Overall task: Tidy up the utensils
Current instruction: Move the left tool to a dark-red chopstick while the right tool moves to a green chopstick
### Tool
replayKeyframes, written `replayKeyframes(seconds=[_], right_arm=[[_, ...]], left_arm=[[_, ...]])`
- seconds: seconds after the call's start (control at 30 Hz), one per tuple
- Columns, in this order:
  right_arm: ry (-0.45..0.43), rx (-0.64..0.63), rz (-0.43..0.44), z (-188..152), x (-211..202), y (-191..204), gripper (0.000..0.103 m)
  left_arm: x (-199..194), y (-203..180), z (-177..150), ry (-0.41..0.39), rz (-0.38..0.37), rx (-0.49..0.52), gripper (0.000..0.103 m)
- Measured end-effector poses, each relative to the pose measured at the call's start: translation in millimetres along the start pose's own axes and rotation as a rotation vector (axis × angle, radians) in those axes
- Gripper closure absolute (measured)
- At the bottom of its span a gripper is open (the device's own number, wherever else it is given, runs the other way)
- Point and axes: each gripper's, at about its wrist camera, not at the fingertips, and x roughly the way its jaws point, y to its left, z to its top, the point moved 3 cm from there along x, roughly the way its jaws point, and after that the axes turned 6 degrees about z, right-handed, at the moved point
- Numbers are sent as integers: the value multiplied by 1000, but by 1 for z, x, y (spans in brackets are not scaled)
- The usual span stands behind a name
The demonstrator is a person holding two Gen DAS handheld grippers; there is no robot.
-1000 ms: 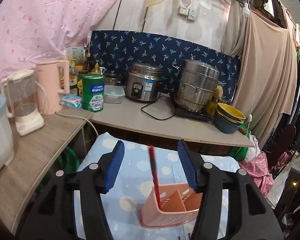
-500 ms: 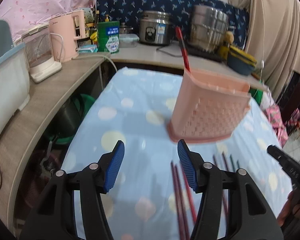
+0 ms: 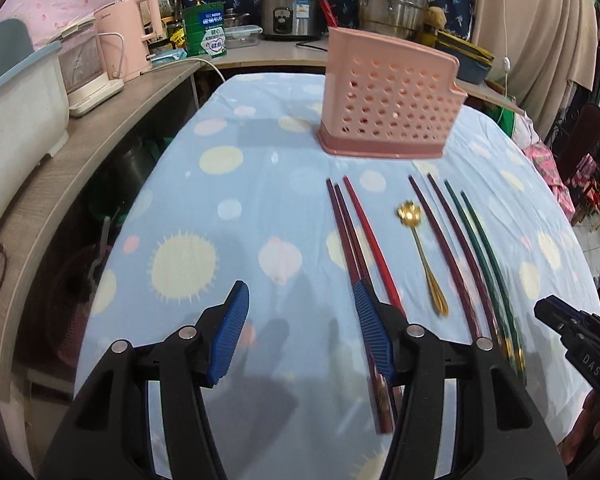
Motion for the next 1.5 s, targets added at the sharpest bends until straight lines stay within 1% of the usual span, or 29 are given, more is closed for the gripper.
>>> replayKeyframes(seconds=[0.17,0.27,0.37,0.5,0.83,1.13,1.43,1.5], right_arm=[[22,-53,15,-24,-1,12,82],[24,-57,36,-32,-2,15,82],[17,-52,44,-33,-4,15,82],[18,-57,45,-35,-4,15,82],[13,-24,44,-36,-6,9,82],[27,-24,51,-37,-4,13,82],[40,-35,38,-41,-2,14,82],[38,-37,34,-41,-3,13,82]], left_arm=[[-11,-10,-21,9,8,23,50],[-16,-14,-29,14,19,39,50],[-22,-17,-32,4,18,48,50],[-24,-21,-37,14,9,59,50],[-15,-28,-46,59,-28,65,51],[-5,-27,-51,98,-38,57,51],[0,-28,-53,104,-37,52,51],[2,-30,-55,109,-37,58,53]])
